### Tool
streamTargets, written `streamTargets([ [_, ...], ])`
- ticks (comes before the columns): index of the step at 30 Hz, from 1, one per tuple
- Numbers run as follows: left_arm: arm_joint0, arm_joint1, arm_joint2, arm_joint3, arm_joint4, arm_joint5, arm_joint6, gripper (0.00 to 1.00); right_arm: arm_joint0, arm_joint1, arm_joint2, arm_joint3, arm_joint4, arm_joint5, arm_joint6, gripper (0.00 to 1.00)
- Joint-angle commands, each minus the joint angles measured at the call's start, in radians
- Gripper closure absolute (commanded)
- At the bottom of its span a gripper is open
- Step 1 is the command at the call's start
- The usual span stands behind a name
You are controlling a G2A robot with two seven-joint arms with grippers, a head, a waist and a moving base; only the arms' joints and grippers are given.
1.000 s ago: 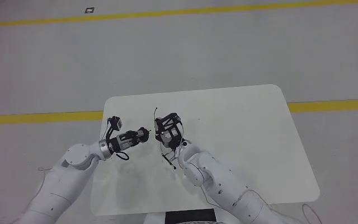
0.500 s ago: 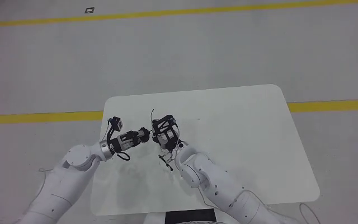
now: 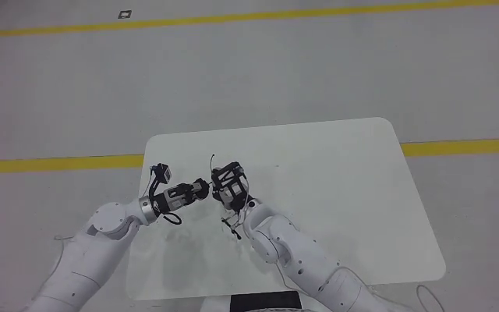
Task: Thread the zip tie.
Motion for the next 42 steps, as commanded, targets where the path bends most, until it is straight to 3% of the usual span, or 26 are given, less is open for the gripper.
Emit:
streamTargets([
  [1, 0.000, 0.000, 0.000, 0.000, 0.000, 0.000, 0.000, 1.00, -0.001, -0.002, 0.000, 0.001, 0.000, -0.002, -0.001, 1.00],
  [42, 0.000, 0.000, 0.000, 0.000, 0.000, 0.000, 0.000, 1.00, 0.002, -0.030, 0.014, 0.045, -0.013, -0.018, 0.014, 1.00],
])
